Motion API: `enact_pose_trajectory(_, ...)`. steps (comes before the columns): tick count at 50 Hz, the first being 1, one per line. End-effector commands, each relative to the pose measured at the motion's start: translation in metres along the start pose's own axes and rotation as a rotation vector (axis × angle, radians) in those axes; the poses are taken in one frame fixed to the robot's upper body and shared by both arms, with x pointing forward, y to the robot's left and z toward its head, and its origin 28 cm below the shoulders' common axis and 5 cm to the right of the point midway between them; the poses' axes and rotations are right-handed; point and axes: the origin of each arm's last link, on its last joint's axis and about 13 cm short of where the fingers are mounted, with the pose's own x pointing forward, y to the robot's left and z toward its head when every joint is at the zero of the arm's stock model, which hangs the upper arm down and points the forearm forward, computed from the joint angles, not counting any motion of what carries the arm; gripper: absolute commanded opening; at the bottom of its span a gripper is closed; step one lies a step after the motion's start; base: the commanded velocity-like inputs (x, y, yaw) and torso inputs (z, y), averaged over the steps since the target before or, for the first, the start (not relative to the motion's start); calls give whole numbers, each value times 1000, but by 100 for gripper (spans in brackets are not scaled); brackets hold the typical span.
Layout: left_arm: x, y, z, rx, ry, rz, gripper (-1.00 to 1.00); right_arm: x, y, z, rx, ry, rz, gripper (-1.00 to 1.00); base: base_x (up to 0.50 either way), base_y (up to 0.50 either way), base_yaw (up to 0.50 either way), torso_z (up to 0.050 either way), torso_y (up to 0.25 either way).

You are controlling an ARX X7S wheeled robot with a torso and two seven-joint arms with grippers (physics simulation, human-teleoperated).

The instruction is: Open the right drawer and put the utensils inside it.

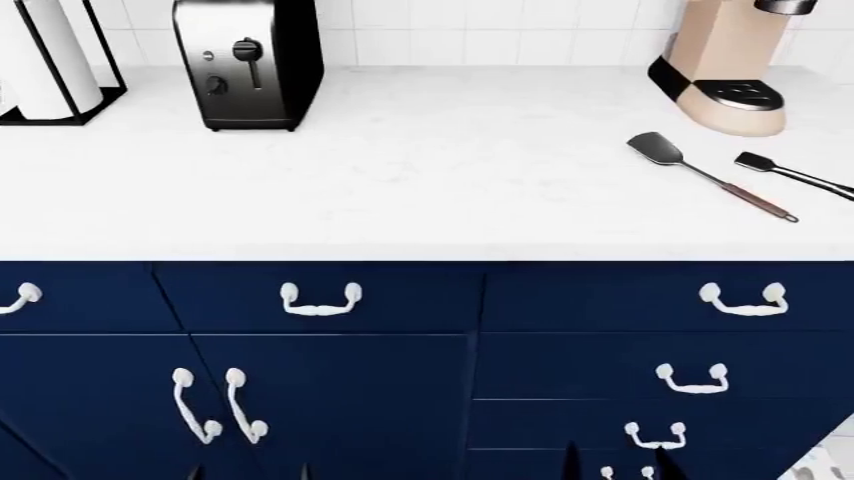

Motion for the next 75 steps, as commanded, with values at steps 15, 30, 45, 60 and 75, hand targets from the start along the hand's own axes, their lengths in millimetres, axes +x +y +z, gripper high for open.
enact_pose_trajectory(15, -8, 0, 4, -46, -7, -2, 100, -9, -1, 5, 27, -1, -4, 100, 0, -500, 0, 0, 0)
enact_pose_trajectory(30, -8, 1, 3, -56, -8, 2, 100, -9, 0, 5, 23, 0, -2, 100, 0, -500, 0, 0, 0)
enact_pose_trajectory(45, -8, 1, 3, -60, -9, 2, 100, -9, 0, 2, 9, 11, 10, 100, 0, -200, 0, 0, 0)
enact_pose_trajectory(60, -8, 0, 4, -49, -5, 3, 100, -10, 1, 3, 2, 16, 13, 100, 0, -461, 0, 0, 0)
enact_pose_trajectory(75, -6, 1, 2, -37, 9, 28, 100, -10, 3, 0, -43, 17, 32, 100, 0, -79, 0, 0, 0)
